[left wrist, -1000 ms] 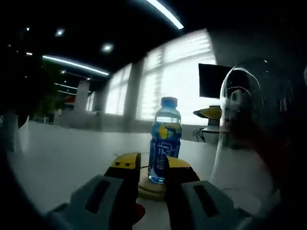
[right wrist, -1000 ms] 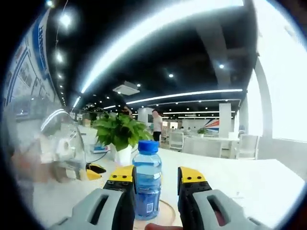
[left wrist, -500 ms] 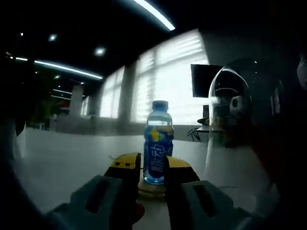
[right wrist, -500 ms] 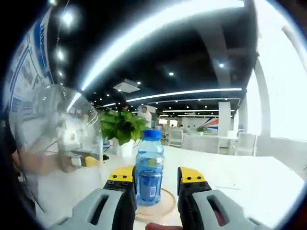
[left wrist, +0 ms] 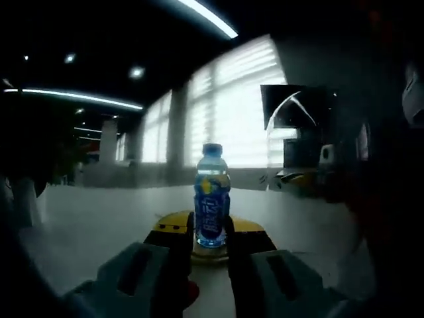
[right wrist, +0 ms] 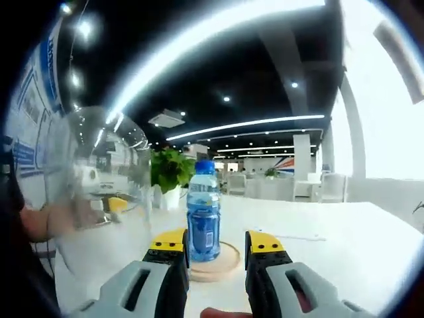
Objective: Open the cover put in the Mizone put the cover back on
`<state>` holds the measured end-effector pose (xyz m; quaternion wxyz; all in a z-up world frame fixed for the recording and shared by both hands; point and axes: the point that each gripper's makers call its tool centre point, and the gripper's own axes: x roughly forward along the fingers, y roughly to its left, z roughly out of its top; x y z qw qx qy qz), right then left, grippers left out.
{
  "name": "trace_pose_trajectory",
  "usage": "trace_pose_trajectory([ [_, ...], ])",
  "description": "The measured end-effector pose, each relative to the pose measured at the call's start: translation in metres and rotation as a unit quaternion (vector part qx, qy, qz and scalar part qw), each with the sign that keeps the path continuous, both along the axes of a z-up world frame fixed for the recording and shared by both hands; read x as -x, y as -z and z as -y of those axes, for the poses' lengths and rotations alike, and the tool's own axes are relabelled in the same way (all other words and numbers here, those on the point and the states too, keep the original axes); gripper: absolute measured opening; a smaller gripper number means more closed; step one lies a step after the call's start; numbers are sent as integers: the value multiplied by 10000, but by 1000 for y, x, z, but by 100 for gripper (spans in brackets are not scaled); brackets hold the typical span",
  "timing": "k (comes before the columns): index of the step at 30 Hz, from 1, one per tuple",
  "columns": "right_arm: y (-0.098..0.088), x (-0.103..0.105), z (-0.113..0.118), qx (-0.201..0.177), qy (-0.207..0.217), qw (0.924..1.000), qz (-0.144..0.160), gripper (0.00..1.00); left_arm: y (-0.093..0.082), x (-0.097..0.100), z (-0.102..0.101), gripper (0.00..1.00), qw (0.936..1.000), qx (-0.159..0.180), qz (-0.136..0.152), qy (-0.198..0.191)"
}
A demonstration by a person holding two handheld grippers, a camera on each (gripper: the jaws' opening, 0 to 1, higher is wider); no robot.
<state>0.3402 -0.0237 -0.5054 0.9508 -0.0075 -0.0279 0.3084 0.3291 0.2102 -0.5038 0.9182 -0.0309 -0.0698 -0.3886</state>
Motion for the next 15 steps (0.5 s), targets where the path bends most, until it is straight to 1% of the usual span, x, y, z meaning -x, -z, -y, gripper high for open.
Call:
trace_pose_trajectory([
  [1,0,2,1,-2,25,10000,10,26,-2,5,1,15,9999,71,31,79],
  [3,0,6,4,12,61,10000,44,26,-1,11,-1,15,9998,89,43,148],
  [6,0,14,9,-120,14,9999,27,26,5,17,-4,16,9999,43,12,164],
  [10,3,20,15,-119,39,9999,39,26,10,25,-8,17,9998,87,-35,193],
  [11,4,21,17,-114,36,9999,48,27,11,27,-9,18,9997,102,-52,208],
  [13,7,24,20,-60,88,9999,98,27,14,29,-12,23,9998,102,-54,180],
  [15,11,27,21,56,92,9999,114,27,20,33,-12,28,9998,-9,-72,188],
])
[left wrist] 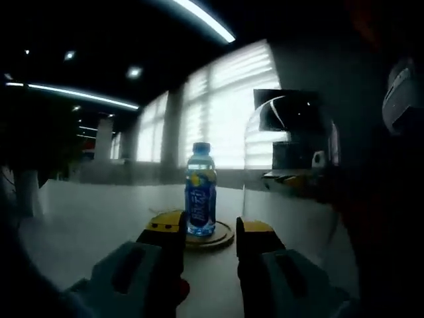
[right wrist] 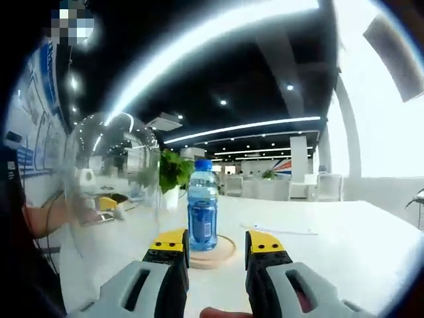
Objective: Open the cover put in the Mizone put the cover back on
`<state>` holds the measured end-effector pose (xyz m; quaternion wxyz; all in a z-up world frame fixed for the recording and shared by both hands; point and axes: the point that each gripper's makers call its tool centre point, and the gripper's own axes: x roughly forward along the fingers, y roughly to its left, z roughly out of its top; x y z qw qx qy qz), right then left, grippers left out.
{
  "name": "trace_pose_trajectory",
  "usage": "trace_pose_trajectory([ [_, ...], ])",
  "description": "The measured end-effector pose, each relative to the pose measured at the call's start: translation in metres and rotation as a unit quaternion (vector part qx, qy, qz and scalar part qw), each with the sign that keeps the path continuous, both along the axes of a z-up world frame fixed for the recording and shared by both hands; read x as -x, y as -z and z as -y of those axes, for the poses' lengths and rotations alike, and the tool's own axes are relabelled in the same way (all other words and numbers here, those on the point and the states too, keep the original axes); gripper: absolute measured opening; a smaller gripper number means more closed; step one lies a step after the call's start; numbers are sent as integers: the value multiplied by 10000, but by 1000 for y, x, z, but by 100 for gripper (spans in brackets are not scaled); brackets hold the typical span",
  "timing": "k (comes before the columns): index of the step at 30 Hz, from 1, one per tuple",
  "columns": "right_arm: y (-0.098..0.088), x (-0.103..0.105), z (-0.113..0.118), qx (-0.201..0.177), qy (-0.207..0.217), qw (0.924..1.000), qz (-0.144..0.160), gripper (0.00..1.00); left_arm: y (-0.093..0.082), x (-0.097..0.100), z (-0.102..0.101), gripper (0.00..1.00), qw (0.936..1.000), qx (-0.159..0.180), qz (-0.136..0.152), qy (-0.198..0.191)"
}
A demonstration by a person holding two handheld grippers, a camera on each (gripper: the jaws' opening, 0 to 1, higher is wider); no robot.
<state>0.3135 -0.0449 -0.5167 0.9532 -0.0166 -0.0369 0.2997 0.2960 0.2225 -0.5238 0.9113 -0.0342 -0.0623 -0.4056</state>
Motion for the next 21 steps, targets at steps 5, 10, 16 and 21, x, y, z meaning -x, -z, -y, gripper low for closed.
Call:
trace_pose_trajectory([
  [5,5,12,5,-91,-70,9999,70,27,2,15,-1,35,10000,21,-23,-34],
  [10,13,20,3,-110,-280,9995,-19,29,1,26,2,36,9999,-127,-44,63],
  [16,8,38,-7,-523,-894,9946,63,35,6,40,17,45,9984,-404,-41,400],
  [21,-7,60,-18,-1191,-1598,9796,243,45,13,44,30,51,9966,-446,-182,666],
])
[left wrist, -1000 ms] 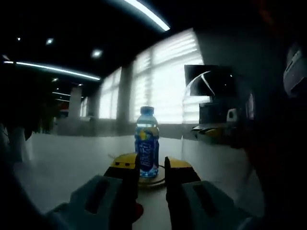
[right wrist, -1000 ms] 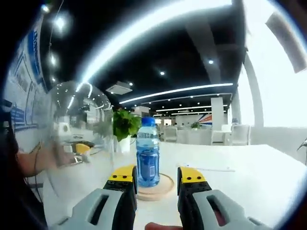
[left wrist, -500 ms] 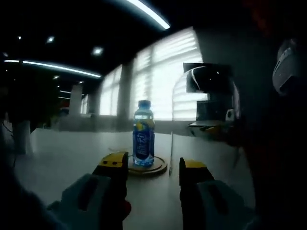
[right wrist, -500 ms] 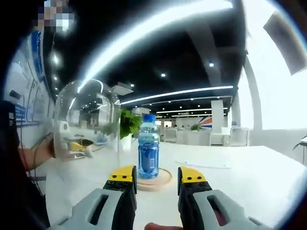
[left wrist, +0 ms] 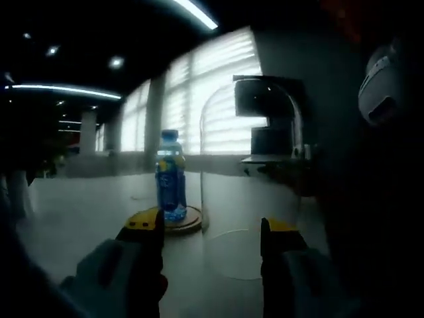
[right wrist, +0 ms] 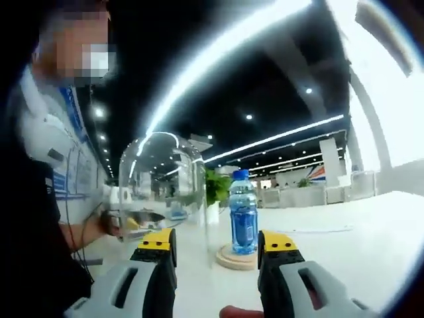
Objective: Open the cover put in the Mizone put the cover back on
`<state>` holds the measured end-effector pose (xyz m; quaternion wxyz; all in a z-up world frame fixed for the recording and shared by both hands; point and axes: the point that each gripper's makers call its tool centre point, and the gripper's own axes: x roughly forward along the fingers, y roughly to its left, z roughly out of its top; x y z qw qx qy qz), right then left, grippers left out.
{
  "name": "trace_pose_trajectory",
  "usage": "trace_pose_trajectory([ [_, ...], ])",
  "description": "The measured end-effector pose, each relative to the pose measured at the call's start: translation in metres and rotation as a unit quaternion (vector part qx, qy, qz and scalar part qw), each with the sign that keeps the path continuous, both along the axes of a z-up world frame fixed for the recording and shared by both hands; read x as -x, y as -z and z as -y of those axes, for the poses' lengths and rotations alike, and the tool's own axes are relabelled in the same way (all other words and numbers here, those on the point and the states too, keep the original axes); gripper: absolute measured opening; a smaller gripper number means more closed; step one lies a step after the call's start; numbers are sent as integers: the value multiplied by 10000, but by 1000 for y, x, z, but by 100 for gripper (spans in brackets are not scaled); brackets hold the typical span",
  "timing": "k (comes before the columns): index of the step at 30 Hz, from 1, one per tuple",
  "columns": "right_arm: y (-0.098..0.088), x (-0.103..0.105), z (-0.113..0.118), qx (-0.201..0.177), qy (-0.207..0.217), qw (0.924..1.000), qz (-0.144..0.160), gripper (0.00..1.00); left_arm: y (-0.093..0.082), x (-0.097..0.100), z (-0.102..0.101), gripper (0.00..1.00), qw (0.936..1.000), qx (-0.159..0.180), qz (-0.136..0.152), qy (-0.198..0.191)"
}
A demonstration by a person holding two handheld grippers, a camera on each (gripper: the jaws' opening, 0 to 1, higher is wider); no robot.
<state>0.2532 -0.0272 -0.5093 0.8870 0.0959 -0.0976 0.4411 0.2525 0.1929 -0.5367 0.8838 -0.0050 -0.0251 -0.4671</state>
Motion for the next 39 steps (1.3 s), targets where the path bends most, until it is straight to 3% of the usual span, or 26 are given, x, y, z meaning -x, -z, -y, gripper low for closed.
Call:
trace_pose_trajectory([
  [6,1,0,-10,-243,-208,9995,-86,53,-6,1,5,52,9997,62,-78,215],
  [13,25,19,-57,649,-1078,9919,-152,54,-14,14,17,53,9978,264,-41,604],
  [16,33,23,-70,1010,-1263,9867,-164,54,-16,14,20,49,9966,474,-240,631],
  [19,37,22,-80,1168,-1391,9828,-324,54,-19,13,23,50,9963,493,-156,685],
  [23,36,15,-86,1147,-1452,9821,-341,56,-18,14,29,50,9956,365,-172,842],
  [26,32,12,-87,1115,-1566,9804,-438,60,-17,14,36,57,9961,159,-68,862],
  [32,22,9,-90,1170,-1766,9766,-357,65,-2,10,49,59,9939,-303,-285,1024],
  [39,22,6,-92,1394,-1908,9709,-383,67,1,8,52,62,9916,-389,-341,1184],
])
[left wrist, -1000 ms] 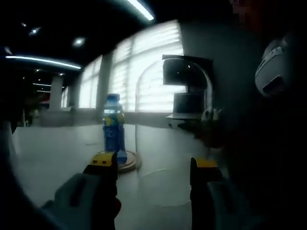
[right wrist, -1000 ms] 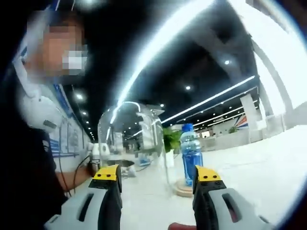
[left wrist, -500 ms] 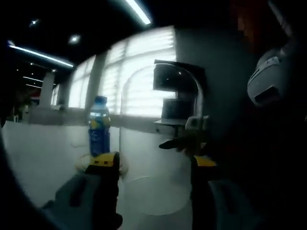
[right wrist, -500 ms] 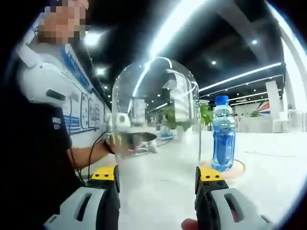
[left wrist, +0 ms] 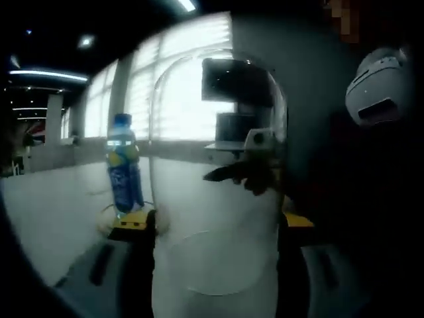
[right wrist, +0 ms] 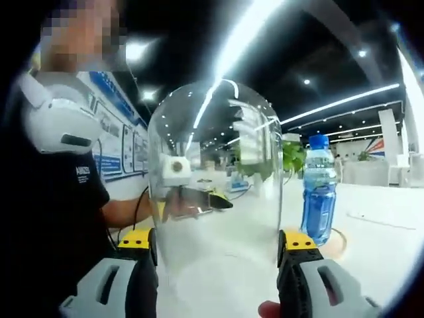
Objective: Open the cover put in the Mizone put the cover back on
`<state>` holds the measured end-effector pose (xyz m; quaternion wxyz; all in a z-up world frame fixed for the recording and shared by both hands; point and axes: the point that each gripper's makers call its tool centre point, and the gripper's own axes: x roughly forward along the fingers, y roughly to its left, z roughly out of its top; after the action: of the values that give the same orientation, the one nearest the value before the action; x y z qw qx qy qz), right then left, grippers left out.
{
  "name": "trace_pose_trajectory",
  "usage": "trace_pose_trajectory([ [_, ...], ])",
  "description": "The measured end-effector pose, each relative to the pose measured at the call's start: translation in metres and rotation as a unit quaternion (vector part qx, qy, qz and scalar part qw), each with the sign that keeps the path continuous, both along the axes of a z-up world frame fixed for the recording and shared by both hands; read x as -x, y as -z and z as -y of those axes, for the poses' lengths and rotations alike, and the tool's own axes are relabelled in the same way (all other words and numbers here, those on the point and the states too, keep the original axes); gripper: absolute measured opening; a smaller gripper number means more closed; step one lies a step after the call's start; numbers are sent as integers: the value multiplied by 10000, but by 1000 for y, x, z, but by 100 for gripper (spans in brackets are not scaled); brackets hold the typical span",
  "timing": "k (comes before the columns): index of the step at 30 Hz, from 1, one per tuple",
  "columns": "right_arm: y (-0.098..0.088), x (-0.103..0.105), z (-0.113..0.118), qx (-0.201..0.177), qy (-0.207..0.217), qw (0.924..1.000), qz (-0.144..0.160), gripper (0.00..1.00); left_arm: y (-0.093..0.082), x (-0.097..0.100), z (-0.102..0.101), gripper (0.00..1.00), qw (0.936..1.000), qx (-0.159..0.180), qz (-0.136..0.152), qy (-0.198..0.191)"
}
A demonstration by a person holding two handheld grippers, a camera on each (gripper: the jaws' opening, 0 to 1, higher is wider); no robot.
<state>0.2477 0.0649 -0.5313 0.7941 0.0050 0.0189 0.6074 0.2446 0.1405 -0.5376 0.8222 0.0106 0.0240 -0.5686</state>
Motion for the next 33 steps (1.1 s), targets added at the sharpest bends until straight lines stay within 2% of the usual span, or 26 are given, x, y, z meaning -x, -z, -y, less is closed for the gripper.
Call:
trace_pose_trajectory([
  [6,0,1,-2,46,-41,10000,44,68,-2,-1,1,61,9997,116,-102,165],
  [11,8,1,-4,339,15,9979,548,69,0,1,3,62,9997,15,55,247],
  [14,12,-1,-4,396,-19,9980,485,70,1,1,4,62,9995,-58,113,277],
  [17,11,-2,-5,217,-175,9996,72,70,1,0,3,61,9993,-50,89,346],
  [18,11,-4,-5,234,-213,9995,44,71,1,0,3,61,9993,-50,92,358],
  [24,9,-6,-9,413,-396,9983,71,73,1,-3,1,60,9989,-77,85,450],
  [27,10,-7,-11,535,-469,9970,309,75,2,-5,2,60,9987,-76,102,498],
  [31,10,-8,-8,552,-460,9970,295,75,2,-7,5,60,9986,-83,117,518],
  [33,9,-9,-9,490,-429,9977,195,76,2,-7,5,60,9986,-84,127,514],
])
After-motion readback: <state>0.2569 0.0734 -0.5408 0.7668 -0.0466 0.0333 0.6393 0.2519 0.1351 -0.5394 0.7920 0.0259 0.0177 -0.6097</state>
